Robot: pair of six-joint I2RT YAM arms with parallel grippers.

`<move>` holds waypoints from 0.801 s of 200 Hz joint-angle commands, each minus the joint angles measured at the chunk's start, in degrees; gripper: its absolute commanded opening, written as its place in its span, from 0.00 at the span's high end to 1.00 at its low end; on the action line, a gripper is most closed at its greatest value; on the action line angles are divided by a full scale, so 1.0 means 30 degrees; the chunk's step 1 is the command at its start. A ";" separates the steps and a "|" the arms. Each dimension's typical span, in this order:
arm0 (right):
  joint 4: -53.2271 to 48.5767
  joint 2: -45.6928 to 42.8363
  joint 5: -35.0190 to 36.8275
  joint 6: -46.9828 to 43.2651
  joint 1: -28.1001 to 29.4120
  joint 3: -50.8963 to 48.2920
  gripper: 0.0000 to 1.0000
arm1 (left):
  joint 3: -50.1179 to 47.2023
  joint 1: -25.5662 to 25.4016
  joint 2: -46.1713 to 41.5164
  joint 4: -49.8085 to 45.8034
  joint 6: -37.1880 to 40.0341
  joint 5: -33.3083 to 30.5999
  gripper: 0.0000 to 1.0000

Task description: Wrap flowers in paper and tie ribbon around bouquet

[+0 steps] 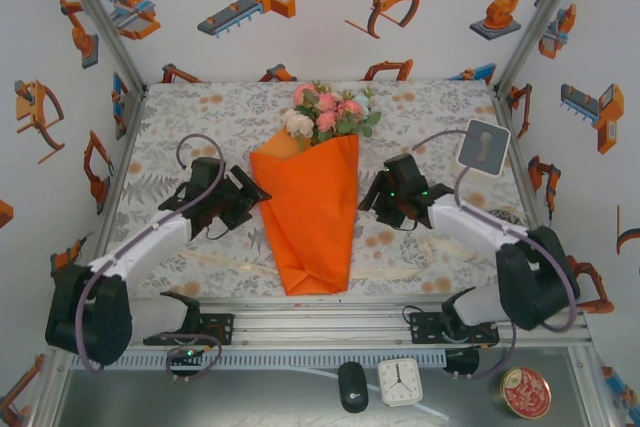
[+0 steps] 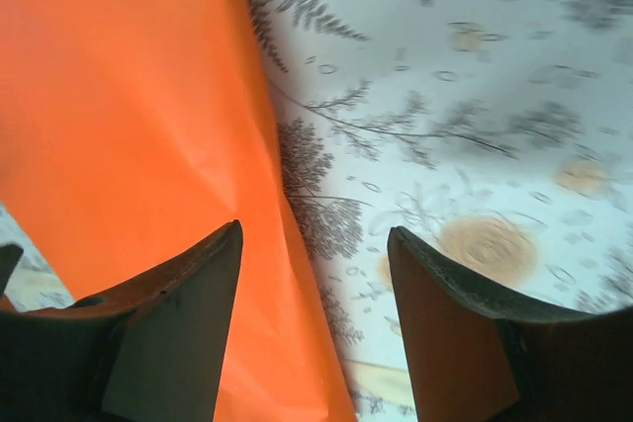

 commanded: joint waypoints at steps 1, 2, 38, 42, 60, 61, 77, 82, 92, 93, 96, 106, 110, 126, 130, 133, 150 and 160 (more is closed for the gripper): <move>-0.5654 -0.2220 0.2898 0.2016 -0.1300 -0.0676 0.42 | 0.0959 0.0957 -0.1763 -0.6899 0.0275 -0.3502 0.30; -0.5853 -0.2341 0.3053 0.2110 -0.1364 -0.0697 0.41 | 0.0966 0.1011 -0.1839 -0.7092 0.0221 -0.3624 0.30; -0.9976 -0.4845 0.5799 0.2306 -0.3418 -0.2255 0.30 | -0.0541 0.3767 -0.3632 -1.1077 -0.0674 -0.5127 0.34; -0.9978 -0.4920 0.5690 0.2050 -0.3678 -0.2439 0.30 | -0.0839 0.4111 -0.3801 -1.1044 -0.0660 -0.5086 0.35; -0.9913 -0.4667 0.5920 0.1122 -0.4100 -0.2790 0.29 | -0.1903 0.5294 -0.4247 -1.0613 -0.0458 -0.4812 0.36; -0.9887 -0.4634 0.5941 0.1078 -0.4112 -0.2809 0.29 | -0.1959 0.5318 -0.4267 -1.0575 -0.0453 -0.4806 0.36; -0.8793 -0.3894 0.5830 0.0063 -0.4219 -0.3088 0.29 | -0.2373 0.5690 -0.4122 -0.9929 -0.0262 -0.5000 0.34; -0.8155 -0.3644 0.5494 -0.0369 -0.4254 -0.3192 0.30 | -0.2419 0.5763 -0.3958 -0.9750 -0.0213 -0.4982 0.31; -0.7093 -0.3121 0.4770 -0.1020 -0.4261 -0.3288 0.31 | -0.2387 0.5811 -0.3500 -0.9345 -0.0075 -0.4870 0.27; -0.6998 -0.3069 0.4707 -0.1122 -0.4251 -0.3307 0.32 | -0.2377 0.5811 -0.3425 -0.9345 -0.0071 -0.4865 0.26; -0.6661 -0.2900 0.4414 -0.1298 -0.4267 -0.3316 0.32 | -0.2354 0.5837 -0.3271 -0.9238 -0.0061 -0.4797 0.25; -0.5873 -0.2453 0.3714 -0.1587 -0.4273 -0.3354 0.38 | -0.2259 0.5842 -0.2619 -0.9021 -0.0013 -0.4749 0.21; -0.5638 -0.2294 0.3492 -0.1629 -0.4246 -0.3362 0.43 | -0.2251 0.5844 -0.2334 -0.8943 -0.0002 -0.4770 0.19; -0.4961 -0.2111 0.3262 -0.1508 -0.4259 -0.3414 0.69 | -0.2281 0.5895 -0.1276 -0.8368 -0.0059 -0.4985 0.16; -0.4834 -0.2189 0.3252 -0.1495 -0.4260 -0.3399 0.75 | -0.2294 0.5921 -0.1007 -0.8247 -0.0074 -0.5044 0.15; -0.4695 -0.2252 0.3239 -0.1503 -0.4258 -0.3412 0.79 | -0.2303 0.5928 -0.0801 -0.8145 -0.0087 -0.5098 0.15; -0.4271 -0.2794 0.3120 -0.1462 -0.4244 -0.3334 1.00 | -0.2313 0.5969 0.0316 -0.7367 0.0017 -0.5139 0.16; -0.4178 -0.3000 0.3119 -0.1433 -0.4266 -0.3224 1.00 | -0.2281 0.6019 0.1018 -0.7043 -0.0002 -0.4994 0.20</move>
